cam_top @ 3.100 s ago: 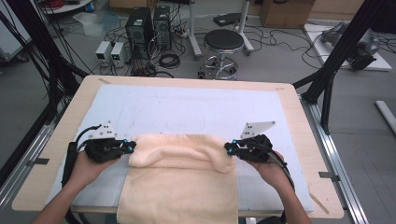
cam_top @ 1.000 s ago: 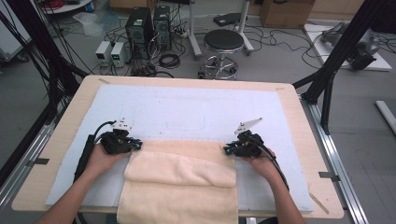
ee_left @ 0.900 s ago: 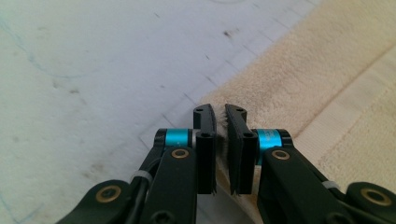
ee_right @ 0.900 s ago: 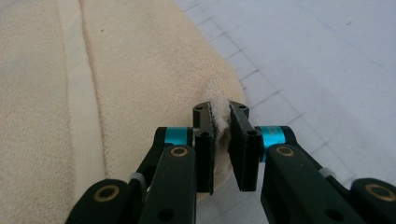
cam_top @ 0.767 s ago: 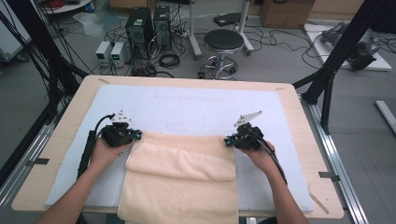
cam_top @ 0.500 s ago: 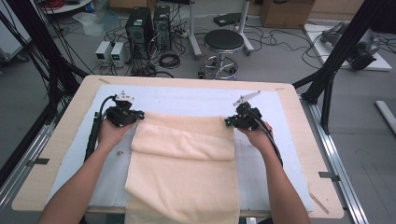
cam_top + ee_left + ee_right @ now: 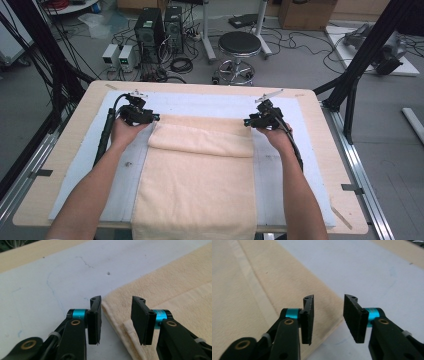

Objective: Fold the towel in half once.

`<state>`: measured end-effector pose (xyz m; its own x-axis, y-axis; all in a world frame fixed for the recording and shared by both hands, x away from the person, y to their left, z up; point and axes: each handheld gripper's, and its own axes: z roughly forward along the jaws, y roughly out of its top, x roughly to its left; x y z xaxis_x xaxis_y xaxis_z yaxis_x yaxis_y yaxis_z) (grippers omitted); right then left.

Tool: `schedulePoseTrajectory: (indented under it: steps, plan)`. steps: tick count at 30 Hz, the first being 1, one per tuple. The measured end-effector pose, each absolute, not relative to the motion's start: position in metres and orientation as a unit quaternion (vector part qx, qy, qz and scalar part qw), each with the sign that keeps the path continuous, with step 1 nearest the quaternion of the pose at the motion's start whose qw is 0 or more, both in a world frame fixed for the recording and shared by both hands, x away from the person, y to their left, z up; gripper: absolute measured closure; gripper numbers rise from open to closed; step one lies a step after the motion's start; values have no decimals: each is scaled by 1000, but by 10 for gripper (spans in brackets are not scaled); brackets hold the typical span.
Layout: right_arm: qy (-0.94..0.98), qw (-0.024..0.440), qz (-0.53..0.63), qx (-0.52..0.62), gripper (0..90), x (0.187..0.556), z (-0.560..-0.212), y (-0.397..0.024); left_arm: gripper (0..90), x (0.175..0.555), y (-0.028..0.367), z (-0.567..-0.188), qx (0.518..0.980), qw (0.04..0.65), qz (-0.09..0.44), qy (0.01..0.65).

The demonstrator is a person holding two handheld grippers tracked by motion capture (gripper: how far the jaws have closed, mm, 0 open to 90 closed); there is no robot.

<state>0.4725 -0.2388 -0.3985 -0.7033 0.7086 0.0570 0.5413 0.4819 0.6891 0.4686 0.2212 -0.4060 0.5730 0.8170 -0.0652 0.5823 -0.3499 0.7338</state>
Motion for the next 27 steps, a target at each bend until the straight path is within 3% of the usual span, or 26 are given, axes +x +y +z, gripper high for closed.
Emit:
schedulePoseTrajectory:
  steps: [9, 13, 17, 19, 23, 27]
  plan:
    - [865, 103, 360, 333, 533, 445, -411, -237, 552, 447, 214, -416, 821, 393, 123, 395]
    - [870, 97, 362, 320, 522, 435, -415, -236, 546, 444, 205, -420, 837, 373, 125, 381]
    - [875, 84, 355, 317, 515, 430, -422, -236, 621, 443, 201, -424, 845, 355, 129, 379]
    - [876, 78, 349, 323, 554, 430, -425, -236, 665, 443, 200, -426, 845, 354, 132, 379]
    - [878, 74, 353, 313, 730, 428, -428, -234, 794, 441, 199, -424, 848, 352, 136, 372]
    - [879, 78, 355, 308, 804, 425, -422, -233, 833, 437, 200, -418, 847, 357, 143, 366]
